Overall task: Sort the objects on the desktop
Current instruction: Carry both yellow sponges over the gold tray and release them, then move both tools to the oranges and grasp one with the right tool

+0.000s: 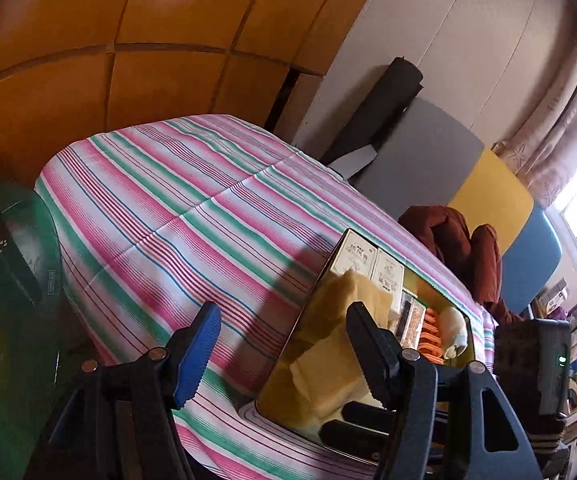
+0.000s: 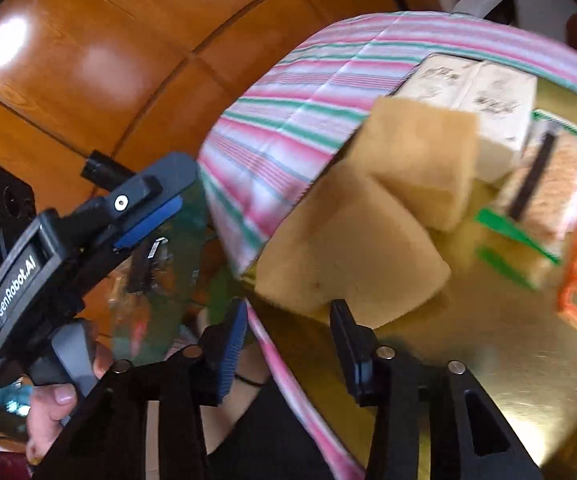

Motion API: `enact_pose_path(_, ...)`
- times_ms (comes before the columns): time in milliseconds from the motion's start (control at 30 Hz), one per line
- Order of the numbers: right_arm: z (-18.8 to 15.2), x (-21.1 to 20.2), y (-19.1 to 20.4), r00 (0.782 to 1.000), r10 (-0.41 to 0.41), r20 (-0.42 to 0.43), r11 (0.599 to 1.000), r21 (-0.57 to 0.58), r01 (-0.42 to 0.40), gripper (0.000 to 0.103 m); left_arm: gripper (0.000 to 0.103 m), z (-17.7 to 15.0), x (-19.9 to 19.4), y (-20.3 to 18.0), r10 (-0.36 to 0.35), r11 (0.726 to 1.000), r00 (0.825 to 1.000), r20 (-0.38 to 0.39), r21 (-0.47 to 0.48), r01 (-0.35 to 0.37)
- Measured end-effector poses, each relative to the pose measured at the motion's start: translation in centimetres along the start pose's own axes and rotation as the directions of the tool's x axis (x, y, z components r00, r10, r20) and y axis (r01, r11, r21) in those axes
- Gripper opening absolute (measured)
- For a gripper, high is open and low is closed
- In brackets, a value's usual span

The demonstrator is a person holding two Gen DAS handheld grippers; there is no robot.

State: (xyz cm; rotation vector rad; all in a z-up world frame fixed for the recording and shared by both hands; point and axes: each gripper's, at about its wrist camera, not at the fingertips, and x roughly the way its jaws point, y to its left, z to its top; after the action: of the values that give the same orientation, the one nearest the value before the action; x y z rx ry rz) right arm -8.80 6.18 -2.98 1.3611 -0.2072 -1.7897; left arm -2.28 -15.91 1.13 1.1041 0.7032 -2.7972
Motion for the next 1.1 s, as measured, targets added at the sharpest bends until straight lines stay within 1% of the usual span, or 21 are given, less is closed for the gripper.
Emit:
enact_pose_path(100,-0.7,-2.2,0.6,0.998,0.011,0.065,1.0,-0.009,-0.01,0.047,0.066,-0.1,-0.4,0.1,0.0,1.0,1.0,0.007,0.002,0.0)
enact_pose_path(133,-0.9,-3.2,0.4,0.996,-0.015,0.09,1.0,0.006,0.014,0.047,0.066,-0.2,-0.4,0.1,-0.003,1.0,1.0,0.009,-0.003,0.003)
enact_pose_path(200,-1.1,-4.1,-0.4,0.99,-0.082,0.113,0.996,0.047,0.078,0.047,0.066,-0.4,-0.3,0.2,-0.013,1.0,1.0,0.002,-0.016,0.013)
enact_pose_path(233,-1.2,-4.4,-1.1,0.988,-0.119,0.103,0.991,0.079,0.111,0.047,0.066,-0.4,-0.2,0.1,-0.019,1.0,1.0,-0.005,-0.019,0.019)
enact_pose_path(333,-0.9,-3.0,-2.3,0.987,-0.153,0.048,0.98,0.133,0.145,0.047,0.066,-0.9,-0.3,-0.4,-0.021,1.0,1.0,-0.013,-0.006,0.021)
enact_pose_path(400,-0.7,-2.0,-2.8,0.991,-0.129,0.026,0.98,0.154,0.124,0.047,0.066,-1.1,-0.2,-0.6,-0.021,1.0,1.0,-0.018,0.004,0.021)
enact_pose_path(433,-0.5,-1.3,-2.8,0.995,-0.103,0.019,0.983,0.153,0.099,0.047,0.066,-1.2,-0.2,-0.7,-0.023,1.0,0.999,-0.023,0.004,0.023)
enact_pose_path(500,0.1,0.0,-2.2,0.997,-0.073,0.011,0.99,0.122,0.071,0.047,0.066,-1.3,-0.3,-0.8,-0.024,1.0,0.999,-0.022,-0.001,0.024)
enact_pose_path(567,0.4,1.4,-1.9,0.999,-0.032,-0.028,0.996,0.088,0.034,0.047,0.066,-1.2,-0.3,-0.9,-0.023,1.0,0.999,-0.027,0.002,0.023)
enact_pose_path(600,0.3,1.5,-1.6,0.999,-0.021,-0.04,0.996,0.083,0.025,0.047,0.066,-1.2,-0.3,-1.0,-0.022,1.0,0.999,-0.027,0.004,0.023)
enact_pose_path(633,0.3,1.4,-1.4,0.999,-0.019,-0.034,0.996,0.082,0.022,0.047,0.066,-1.2,-0.4,-1.1,-0.022,1.0,0.999,-0.027,0.007,0.022)
enact_pose_path(733,-0.4,-1.3,-1.6,0.999,-0.031,0.028,0.996,0.082,0.029,0.05,0.067,-1.4,-0.1,-1.7,-0.028,1.0,0.999,-0.043,0.008,0.028)
enact_pose_path(800,-1.1,-4.1,-2.0,0.995,-0.063,0.079,0.995,0.081,0.057,0.06,0.067,-1.8,0.1,-2.4,-0.043,0.999,0.998,-0.056,0.012,0.043)
enact_pose_path(867,-1.9,-6.8,-2.4,0.988,-0.09,0.123,0.994,0.08,0.08,0.066,0.067,-2.3,0.3,-3.5,-0.051,0.998,0.996,-0.066,0.033,0.053)
enact_pose_path(1000,-4.6,-12.1,-3.4,0.967,-0.17,0.191,0.984,0.093,0.155,0.07,0.067,-3.5,0.5,-6.5,-0.086,0.992,0.993,-0.086,0.081,0.093)
enact_pose_path(1100,-6.9,-15.7,-4.9,0.939,-0.261,0.224,0.963,0.128,0.237,0.072,0.067,-4.8,0.8,-9.6,-0.117,0.981,0.986,-0.12,0.14,0.134)
